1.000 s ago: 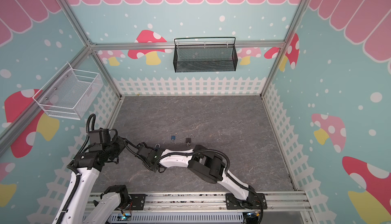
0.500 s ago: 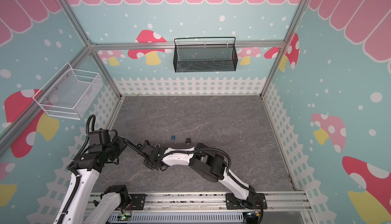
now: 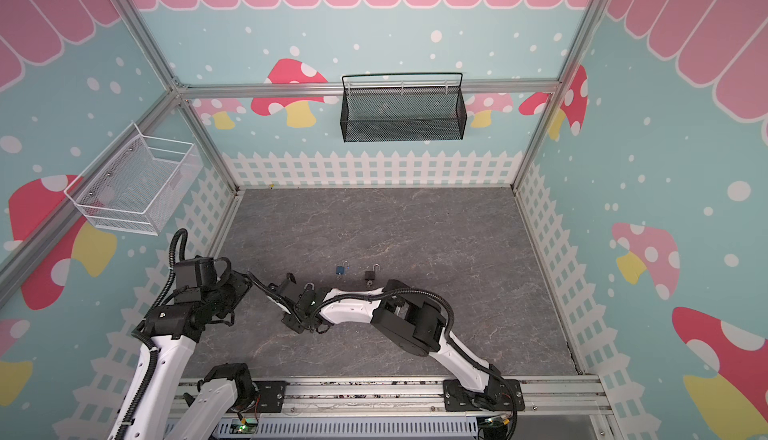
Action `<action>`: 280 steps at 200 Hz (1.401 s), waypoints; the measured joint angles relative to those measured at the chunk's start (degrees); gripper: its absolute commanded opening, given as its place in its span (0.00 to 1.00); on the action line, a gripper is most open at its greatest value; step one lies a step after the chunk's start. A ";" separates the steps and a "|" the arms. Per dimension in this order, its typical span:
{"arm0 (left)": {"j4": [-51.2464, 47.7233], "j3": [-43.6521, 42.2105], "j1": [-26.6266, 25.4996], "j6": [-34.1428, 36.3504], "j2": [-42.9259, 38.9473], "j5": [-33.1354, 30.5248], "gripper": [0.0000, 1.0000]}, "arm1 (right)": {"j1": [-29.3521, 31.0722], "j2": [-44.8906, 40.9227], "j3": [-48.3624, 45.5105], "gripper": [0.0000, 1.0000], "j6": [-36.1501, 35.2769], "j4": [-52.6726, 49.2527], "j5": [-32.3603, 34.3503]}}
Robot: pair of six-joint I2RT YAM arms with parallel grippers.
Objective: Unlock with the key
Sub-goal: 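Lower the right gripper and close it on the key's ring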
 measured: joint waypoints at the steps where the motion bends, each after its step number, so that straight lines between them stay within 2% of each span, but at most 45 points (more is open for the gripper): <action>1: 0.00 -0.04 0.00 -0.02 0.00 0.00 0.47 | 0.00 0.00 -0.02 0.20 -0.04 0.04 0.00; 19: 0.00 -0.48 0.00 -0.33 -0.09 0.15 0.47 | 0.00 0.00 -0.35 0.15 -0.17 0.70 -0.11; 121: 0.17 -0.96 0.00 -1.11 -0.24 1.07 0.47 | -0.26 -1.70 -4.09 0.09 -0.20 3.96 -0.90; 172: 0.46 -1.16 0.00 -1.95 -0.24 2.16 0.47 | -0.83 -3.02 -5.66 0.26 -0.37 5.03 -2.67; 205: 0.72 -1.27 0.00 -2.58 -0.24 2.27 0.47 | -1.18 -3.06 -5.20 0.31 0.02 5.18 -4.00; 280: 1.38 -1.27 0.00 -4.31 0.94 0.94 0.47 | -1.46 -0.74 1.14 0.33 1.66 4.96 -4.17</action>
